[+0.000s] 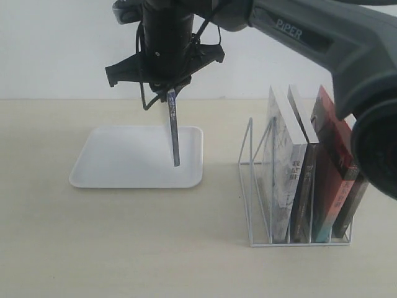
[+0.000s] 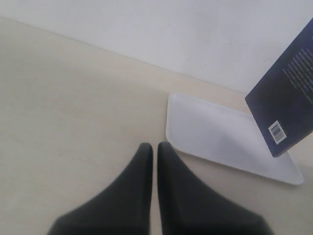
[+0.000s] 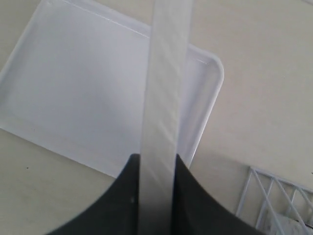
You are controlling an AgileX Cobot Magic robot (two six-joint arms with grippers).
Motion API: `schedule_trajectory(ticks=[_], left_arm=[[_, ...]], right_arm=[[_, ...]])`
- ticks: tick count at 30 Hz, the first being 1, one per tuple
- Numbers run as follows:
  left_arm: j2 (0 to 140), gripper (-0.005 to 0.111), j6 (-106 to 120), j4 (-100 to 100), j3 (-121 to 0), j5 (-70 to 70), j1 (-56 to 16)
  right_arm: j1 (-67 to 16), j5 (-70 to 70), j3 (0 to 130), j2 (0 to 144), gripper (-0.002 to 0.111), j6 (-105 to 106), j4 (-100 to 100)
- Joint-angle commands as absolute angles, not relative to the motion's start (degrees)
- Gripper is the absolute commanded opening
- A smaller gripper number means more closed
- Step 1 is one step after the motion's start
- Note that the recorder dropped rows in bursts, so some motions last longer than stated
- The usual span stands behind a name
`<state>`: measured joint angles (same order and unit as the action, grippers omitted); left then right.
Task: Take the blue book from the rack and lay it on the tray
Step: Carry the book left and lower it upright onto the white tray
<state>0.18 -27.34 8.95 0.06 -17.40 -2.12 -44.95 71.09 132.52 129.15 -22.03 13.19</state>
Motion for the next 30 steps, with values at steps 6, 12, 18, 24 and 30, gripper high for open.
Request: schedule_trajectory(ticks=[6, 12, 18, 24, 30], left_arm=[[0.0, 0.004, -27.29, 8.98, 0.0, -16.75, -2.06], [0.0, 0.004, -27.29, 8.98, 0.0, -16.75, -2.06], [0.0, 0.004, -27.29, 8.98, 0.0, -16.75, -2.06], [0.0, 0.004, -27.29, 8.98, 0.0, -16.75, -2.06], [0.0, 0.004, -27.29, 8.98, 0.0, -16.75, -2.06]], right_arm=[[-43.48, 69.96, 133.24, 127.83, 0.0, -22.5, 10.1], [-43.38, 69.96, 133.24, 126.55, 0.0, -19.82, 3.28], [-43.38, 69.96, 133.24, 125.82, 0.0, -21.04, 8.75], [-43.27, 69.96, 133.24, 125.82, 0.0, -21.1, 13.79], [-41.63, 69.96, 133.24, 125.92, 0.0, -20.49, 15.2]])
